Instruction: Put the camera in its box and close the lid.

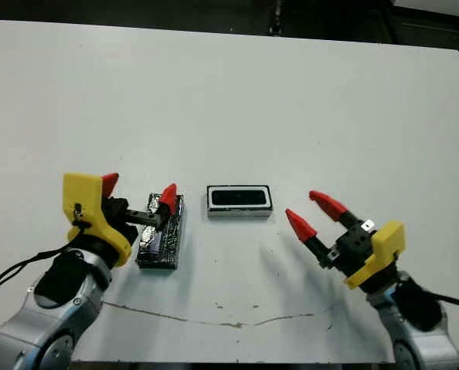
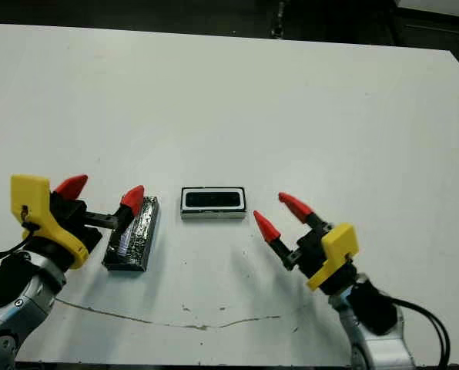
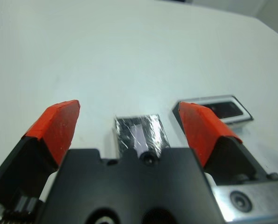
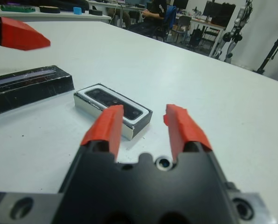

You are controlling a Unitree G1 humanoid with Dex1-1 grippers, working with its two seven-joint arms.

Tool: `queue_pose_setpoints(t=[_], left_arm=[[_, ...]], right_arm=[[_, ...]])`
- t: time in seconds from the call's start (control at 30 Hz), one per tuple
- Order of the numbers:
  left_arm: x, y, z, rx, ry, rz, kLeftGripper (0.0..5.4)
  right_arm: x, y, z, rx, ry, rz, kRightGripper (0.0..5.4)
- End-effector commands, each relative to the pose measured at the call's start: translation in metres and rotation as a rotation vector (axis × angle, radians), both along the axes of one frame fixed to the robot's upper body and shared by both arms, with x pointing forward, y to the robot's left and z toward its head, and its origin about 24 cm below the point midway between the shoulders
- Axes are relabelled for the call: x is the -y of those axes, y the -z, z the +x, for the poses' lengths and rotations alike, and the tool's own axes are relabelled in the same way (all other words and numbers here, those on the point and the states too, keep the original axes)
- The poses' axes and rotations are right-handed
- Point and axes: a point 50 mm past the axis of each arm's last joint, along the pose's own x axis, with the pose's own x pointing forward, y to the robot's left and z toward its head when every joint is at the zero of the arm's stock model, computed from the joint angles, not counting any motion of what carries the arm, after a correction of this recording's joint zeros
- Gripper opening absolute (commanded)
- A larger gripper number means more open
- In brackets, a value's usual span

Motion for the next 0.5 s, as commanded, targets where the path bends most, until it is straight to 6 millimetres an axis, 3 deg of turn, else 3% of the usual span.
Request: queue_pose_setpoints(t=[0.03, 0.43, 0.5], left_arm=[[0.0003, -0.0028, 0.0006, -0.038, -0.025, -0.024, 5.40], [0.0088, -0.0010, 0.0042, -0.074, -0.069, -0.009, 5.40], [0.0096, -0.0004, 0.0053, -0.079, -0.071, -0.001, 5.40]], right_arm=[[0.0007, 0.0014, -0.0013, 0.011, 0.018, -0.027, 1.83], [-0.0031, 0.0040, -0.0023, 0.011, 0.018, -0.037, 0.06], [-0.0043, 0.0043, -0.0027, 0.013, 0.018, -0.035, 0.02]])
